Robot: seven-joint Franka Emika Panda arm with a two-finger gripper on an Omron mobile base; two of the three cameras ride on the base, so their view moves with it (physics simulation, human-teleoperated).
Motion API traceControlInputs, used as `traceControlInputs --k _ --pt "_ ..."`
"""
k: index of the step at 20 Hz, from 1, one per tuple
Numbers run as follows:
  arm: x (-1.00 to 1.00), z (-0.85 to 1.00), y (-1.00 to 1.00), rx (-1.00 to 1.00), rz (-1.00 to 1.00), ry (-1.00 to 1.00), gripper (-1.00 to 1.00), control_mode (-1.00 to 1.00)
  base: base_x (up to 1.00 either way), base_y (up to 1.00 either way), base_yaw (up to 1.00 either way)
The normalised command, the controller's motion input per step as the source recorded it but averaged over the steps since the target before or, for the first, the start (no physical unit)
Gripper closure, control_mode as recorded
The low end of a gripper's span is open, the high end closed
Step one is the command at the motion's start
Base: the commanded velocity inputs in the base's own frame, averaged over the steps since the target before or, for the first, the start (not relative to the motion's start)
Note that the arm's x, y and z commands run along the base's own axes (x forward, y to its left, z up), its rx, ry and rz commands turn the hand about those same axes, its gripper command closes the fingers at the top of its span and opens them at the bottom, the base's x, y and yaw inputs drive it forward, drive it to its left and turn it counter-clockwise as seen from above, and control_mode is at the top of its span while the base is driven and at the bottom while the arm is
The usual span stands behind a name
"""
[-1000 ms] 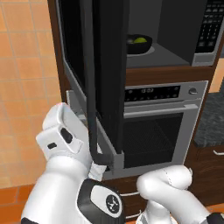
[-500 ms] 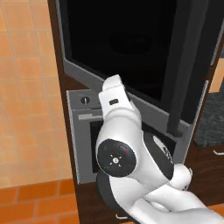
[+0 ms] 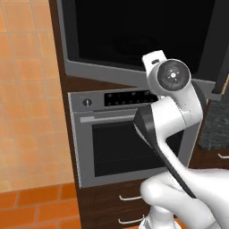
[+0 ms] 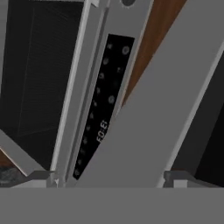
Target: Pick the lime from the sink and place it in the bowl. Then pick the bowl and place it in the microwave. Then close the microwave door and press the start button.
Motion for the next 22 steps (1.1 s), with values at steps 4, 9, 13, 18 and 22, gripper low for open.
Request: traceControlInputs --k 4,9,13,18,22 --pt "1.00 0.01 -0.90 0.01 0.10 0.06 -1.00 -1.00 0.00 0.00 0.00" --pt "0.87 0.00 -0.54 0.00 0.16 -0.02 -1.00 -1.00 0.00 0.00 0.00" --pt "0.71 0.00 -0.35 0.00 0.19 -0.08 -1.00 -1.00 0.00 0.00 0.00" --pt "0.58 0.00 -0.20 -0.02 0.19 -0.11 -1.00 -1.00 0.00 0.00 0.00" --pt "0.73 0.00 -0.04 -0.02 0.15 -0.07 -1.00 -1.00 0.00 0.00 0.00"
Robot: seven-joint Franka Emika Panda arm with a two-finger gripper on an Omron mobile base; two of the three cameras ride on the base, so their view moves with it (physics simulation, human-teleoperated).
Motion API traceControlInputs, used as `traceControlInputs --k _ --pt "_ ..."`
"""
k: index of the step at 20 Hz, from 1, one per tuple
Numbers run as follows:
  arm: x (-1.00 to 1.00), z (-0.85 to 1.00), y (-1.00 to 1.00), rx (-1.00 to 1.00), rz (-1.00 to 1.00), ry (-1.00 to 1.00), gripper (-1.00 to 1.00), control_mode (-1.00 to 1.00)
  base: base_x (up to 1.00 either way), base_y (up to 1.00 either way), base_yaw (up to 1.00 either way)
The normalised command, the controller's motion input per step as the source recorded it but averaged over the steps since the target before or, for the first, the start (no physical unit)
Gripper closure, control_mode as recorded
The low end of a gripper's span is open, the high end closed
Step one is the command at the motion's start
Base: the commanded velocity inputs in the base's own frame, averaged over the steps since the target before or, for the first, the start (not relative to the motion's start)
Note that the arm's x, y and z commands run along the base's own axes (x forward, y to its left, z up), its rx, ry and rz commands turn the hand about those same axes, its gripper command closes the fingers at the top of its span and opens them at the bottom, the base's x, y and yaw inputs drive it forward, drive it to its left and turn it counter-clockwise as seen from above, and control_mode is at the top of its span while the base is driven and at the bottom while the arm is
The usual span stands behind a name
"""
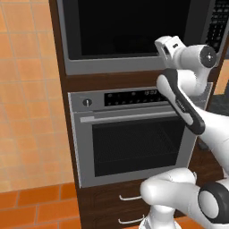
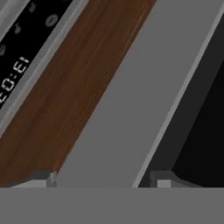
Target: Pick the lime from the sink and place it in the bowl. Then pick the bowl and place it in the microwave. Then close the microwave door and press the start button.
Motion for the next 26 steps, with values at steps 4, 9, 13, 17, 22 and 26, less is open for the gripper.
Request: traceControlInputs --k 4,9,13,17,22,26 --pt "0.90 0.00 0.00 0.00 0.07 -0.02 -1.00 -1.00 0.00 0.00 0.00" --pt "-0.35 0.00 -0.16 0.01 0.05 -0.02 -1.00 -1.00 0.00 0.00 0.00" --pt "-1.00 0.00 -0.61 0.16 0.11 -0.04 -1.00 -1.00 0.00 0.00 0.00" --pt "-0.74 0.21 -0.92 0.34 0.12 0.02 -1.00 -1.00 0.00 0.00 0.00" --pt "-0.07 0.33 -1.00 0.37 0.04 0.10 -1.00 -1.00 0.00 0.00 0.00" --pt "0.25 0.09 -1.00 0.35 0.01 0.07 -1.00 -1.00 0.00 0.00 0.00"
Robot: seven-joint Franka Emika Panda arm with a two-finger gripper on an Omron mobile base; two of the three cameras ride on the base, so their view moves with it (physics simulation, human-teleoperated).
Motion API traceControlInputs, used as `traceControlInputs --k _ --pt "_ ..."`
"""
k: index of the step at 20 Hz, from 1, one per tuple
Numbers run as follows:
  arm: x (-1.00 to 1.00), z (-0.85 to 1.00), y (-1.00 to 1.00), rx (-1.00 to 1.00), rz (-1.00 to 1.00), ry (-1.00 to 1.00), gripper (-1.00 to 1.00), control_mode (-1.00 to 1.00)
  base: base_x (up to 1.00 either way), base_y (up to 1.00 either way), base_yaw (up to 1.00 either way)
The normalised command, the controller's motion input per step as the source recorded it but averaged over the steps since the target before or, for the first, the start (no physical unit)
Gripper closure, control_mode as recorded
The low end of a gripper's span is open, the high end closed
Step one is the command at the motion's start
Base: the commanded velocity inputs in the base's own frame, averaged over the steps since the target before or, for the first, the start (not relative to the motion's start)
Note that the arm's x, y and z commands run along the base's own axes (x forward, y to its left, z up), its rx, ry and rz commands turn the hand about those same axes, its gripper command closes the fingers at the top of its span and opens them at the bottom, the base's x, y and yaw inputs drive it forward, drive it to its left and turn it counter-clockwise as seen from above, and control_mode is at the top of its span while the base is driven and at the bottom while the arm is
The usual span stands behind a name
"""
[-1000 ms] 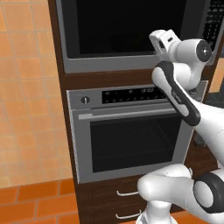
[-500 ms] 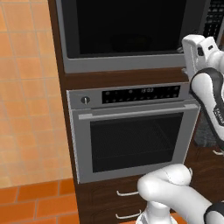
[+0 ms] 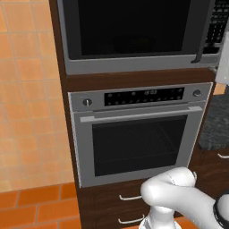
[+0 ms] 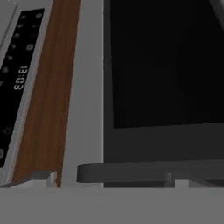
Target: Pick the lime from the sink and place it in the bowl. Then pick the bowl and place it in the microwave. Then close the microwave door and press the start button.
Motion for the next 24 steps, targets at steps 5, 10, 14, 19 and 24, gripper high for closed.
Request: traceControlInputs --k 5,10,14,19,24 --pt "0.78 -0.01 -0.38 0.12 0.00 0.00 1.00 -1.00 0.00 0.00 0.00" --pt "0.83 0.00 -0.06 0.00 0.00 -0.03 1.00 -1.00 0.00 0.00 0.00" --pt "0.66 0.00 -0.27 0.00 0.00 -0.03 1.00 -1.00 0.00 0.00 0.00" --pt "0.75 -0.06 -0.12 0.00 0.00 -0.03 1.00 -1.00 0.00 0.00 0.00" --pt "-0.05 -0.35 0.00 0.00 0.00 -0.11 1.00 -1.00 0.00 0.00 0.00"
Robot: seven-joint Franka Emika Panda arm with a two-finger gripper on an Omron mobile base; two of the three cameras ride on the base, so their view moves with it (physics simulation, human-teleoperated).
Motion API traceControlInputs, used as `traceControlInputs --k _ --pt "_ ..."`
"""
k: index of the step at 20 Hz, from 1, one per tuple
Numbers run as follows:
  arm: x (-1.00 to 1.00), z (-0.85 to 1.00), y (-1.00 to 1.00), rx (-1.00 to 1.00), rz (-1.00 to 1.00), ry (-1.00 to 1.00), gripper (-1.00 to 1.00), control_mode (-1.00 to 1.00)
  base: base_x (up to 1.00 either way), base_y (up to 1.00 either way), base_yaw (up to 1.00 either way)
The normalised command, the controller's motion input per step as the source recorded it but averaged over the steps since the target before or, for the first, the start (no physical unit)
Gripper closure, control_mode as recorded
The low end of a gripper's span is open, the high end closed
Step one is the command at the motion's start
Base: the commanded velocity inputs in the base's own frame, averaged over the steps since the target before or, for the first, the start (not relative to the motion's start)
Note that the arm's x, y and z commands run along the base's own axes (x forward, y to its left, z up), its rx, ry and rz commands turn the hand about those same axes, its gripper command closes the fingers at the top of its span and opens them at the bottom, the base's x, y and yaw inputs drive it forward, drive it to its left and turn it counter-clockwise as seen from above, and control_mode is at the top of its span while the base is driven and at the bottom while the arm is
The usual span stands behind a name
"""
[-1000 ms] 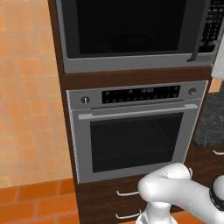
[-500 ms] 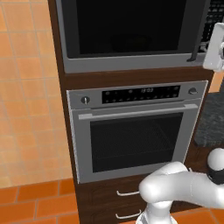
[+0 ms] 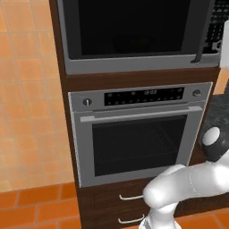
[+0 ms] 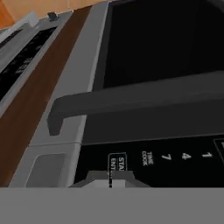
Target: Pick the lime from the sink and place it in the bowl. Then pick the bowl and place it in the microwave. Then close the microwave door and press the start button.
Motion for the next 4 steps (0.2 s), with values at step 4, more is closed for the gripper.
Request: traceControlInputs --k 4 --pt "-1.00 -0.84 0.07 0.00 -0.01 -0.30 1.00 -1.00 0.00 0.00 0.00"
